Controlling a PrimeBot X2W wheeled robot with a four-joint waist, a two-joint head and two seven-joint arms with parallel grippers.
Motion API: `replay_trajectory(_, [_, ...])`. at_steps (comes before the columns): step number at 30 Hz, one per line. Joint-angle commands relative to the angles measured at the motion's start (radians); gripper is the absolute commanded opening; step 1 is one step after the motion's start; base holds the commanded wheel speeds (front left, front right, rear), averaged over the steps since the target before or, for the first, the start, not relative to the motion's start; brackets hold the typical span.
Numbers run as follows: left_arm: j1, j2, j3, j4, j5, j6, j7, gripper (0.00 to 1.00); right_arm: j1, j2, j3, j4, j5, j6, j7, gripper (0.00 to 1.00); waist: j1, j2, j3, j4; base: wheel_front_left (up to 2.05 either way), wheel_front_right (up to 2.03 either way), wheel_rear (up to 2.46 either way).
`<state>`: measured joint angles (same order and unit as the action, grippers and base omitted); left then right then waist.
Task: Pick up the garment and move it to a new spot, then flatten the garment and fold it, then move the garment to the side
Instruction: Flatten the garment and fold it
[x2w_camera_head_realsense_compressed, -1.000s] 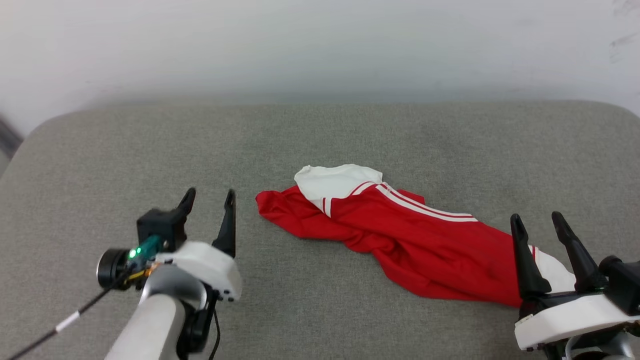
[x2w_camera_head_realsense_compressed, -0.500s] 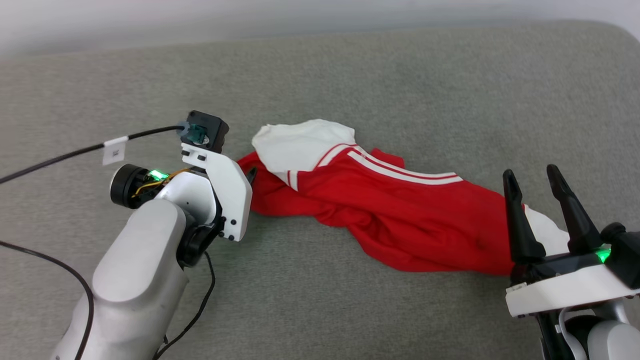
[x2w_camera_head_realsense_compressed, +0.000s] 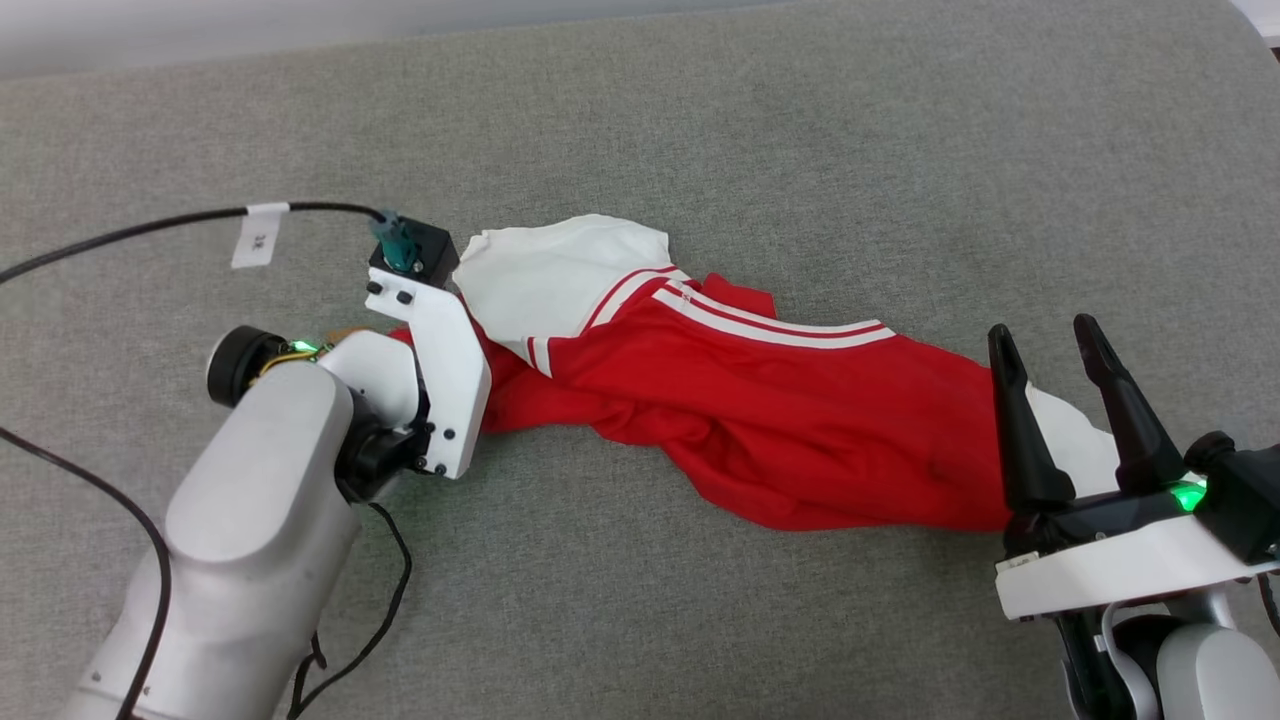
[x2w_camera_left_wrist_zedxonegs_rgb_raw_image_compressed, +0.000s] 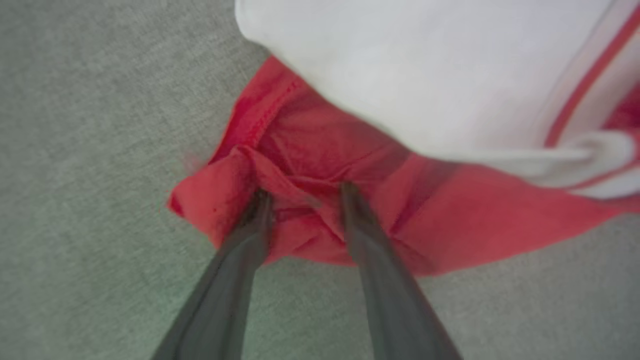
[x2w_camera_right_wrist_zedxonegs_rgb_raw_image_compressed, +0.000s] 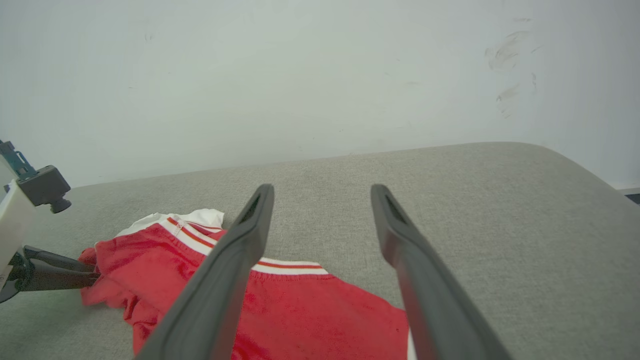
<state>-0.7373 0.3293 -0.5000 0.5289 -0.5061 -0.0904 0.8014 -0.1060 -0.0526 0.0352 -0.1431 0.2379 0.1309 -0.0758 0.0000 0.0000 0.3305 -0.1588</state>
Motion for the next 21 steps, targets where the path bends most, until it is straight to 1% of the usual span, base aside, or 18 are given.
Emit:
replay_trajectory(1, [0.096,-0.004,-0.026,0.039,0.004,-0.002,-0.009,0.0,-0.011,0.003,-0.003,0.002,0.002,0.0,-0.005,1.0,0.0,0.0,-0.005,0.005,0.0,0.0,0.0])
replay_trajectory(4, [0.095,0.004,-0.003,0.001,0.012,0.015,-0.093,0.0,-0.002,0.004,-0.008,0.006,0.003,0.0,0.0,1.0,0.0,0.0,-0.022,0.016,0.0,0.0,0.0])
replay_trajectory(5, [0.095,0.004,-0.003,0.001,0.012,0.015,-0.093,0.0,-0.002,0.004,-0.008,0.006,0.003,0.0,0.0,1.0,0.0,0.0,-0.022,0.016,0.0,0.0,0.0])
replay_trajectory(7, [0.113,0.012,0.012,-0.031,0.007,0.027,-0.138,0.0,0.005,0.004,-0.01,0.007,0.006,0.0,0.004,1.0,0.0,0.0,-0.041,0.026,0.0,0.0,0.0])
replay_trajectory(11, [0.18,0.027,0.044,-0.138,-0.002,0.057,-0.223,0.0,0.022,0.004,-0.015,-0.001,-0.005,0.0,0.016,1.0,0.0,0.0,-0.081,0.055,0.0,0.0,0.0])
replay_trajectory(16, [0.353,0.057,0.078,-0.305,-0.028,0.121,-0.263,0.0,0.046,0.003,-0.013,-0.016,-0.014,0.0,0.036,1.0,0.0,0.0,-0.132,0.094,0.0,0.0,0.0])
replay_trajectory(21, [0.566,0.072,0.093,-0.435,-0.066,0.192,-0.25,0.0,0.072,0.003,-0.015,-0.028,-0.021,0.0,0.057,1.0,0.0,0.0,-0.169,0.127,0.0,0.0,0.0])
